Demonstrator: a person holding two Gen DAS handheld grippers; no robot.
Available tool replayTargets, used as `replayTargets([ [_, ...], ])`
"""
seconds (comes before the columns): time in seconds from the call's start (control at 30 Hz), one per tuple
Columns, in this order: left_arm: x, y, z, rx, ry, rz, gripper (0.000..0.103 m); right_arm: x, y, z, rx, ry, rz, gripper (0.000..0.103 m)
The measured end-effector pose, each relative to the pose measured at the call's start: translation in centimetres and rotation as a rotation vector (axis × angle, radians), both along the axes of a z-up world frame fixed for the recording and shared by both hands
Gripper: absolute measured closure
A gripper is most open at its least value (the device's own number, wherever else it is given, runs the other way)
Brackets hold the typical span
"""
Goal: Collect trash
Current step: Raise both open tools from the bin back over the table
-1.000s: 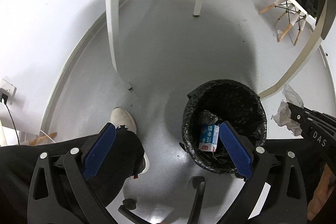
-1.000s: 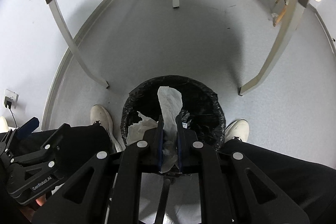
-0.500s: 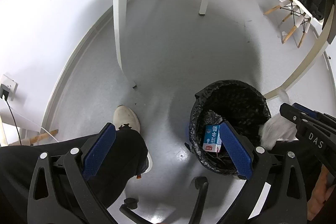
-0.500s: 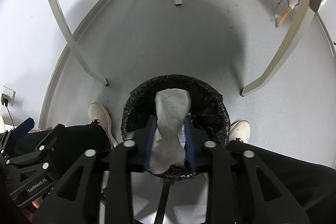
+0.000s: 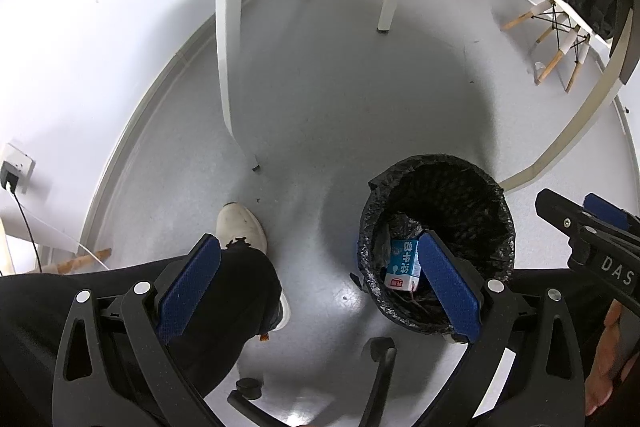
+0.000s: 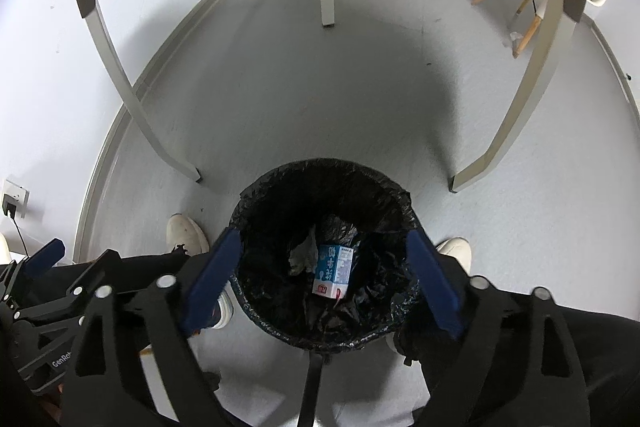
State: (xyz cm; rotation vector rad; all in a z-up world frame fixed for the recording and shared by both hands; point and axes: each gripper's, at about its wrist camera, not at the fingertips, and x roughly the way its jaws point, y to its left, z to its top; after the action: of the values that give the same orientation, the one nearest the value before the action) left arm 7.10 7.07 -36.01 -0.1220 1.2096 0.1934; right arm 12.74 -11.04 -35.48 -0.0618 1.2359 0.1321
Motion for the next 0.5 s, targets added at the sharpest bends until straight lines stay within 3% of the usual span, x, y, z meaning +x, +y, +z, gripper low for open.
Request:
replayTargets([
  [0.13,-0.1,-0.3,0.5,-0.002,-0.008,0.001,0.006,-0.2,-0.7,0.6,0.005,-0.018,-0.015,0.008],
  [0.5,-0.7,-2.5,2.6,0.002,-0.053,-0.036,0.006,-1.6,-3.2,2.5,-0.023,-0.073,-0.035,0.008],
])
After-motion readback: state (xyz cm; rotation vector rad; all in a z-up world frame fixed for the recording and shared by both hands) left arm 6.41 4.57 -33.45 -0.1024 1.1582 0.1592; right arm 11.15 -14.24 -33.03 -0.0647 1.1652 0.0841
